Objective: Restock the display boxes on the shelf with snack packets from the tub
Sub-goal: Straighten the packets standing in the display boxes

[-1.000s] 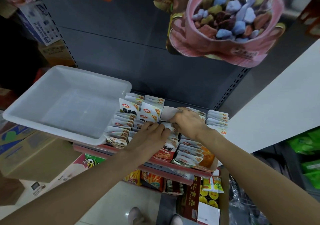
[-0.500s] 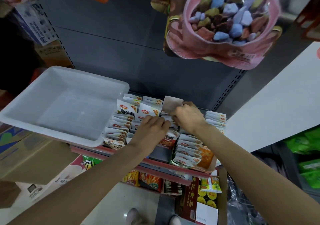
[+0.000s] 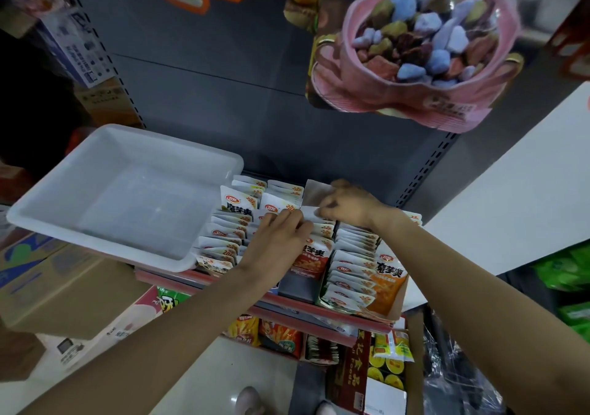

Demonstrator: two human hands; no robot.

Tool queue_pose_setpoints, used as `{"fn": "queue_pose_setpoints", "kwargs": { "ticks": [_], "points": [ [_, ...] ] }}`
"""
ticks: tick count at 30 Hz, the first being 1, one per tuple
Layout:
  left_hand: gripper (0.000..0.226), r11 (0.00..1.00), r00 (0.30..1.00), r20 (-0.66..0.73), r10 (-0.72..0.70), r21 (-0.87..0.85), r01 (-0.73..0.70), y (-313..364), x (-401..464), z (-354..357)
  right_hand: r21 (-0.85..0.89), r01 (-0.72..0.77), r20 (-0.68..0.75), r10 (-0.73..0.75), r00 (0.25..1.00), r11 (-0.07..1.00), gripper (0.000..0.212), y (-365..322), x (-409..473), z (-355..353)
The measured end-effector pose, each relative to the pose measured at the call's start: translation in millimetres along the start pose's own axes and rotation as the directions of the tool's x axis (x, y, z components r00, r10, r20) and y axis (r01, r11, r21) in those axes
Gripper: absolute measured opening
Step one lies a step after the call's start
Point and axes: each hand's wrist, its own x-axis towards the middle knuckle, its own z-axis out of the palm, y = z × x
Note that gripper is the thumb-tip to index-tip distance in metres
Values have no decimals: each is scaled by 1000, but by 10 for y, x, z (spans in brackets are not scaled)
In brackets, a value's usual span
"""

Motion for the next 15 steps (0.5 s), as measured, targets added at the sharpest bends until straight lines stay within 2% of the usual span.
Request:
{"fn": "queue_pose_setpoints", "kwargs": {
  "ticks": [5,10,13,15],
  "points": [
    [35,999,999,-24,35,-28,-36,-5,-95,-9,-136,93,57,-86,995,986,28,-56,-55,63],
    [26,994,992,-67,104,-24,-106,-17,-195,-54,-295,145,49,-136,989,944,39,-90,-142,162],
    [33,984,985,-10,172,55,-172,14,-257,-81,-302,149,43,-143,989,941,39,-85,-156,178],
    [43,983,986,31,162,82,-164,72,-283,-56,-307,154,39,-149,988,939,39,-82,-158,193]
  ]
}}
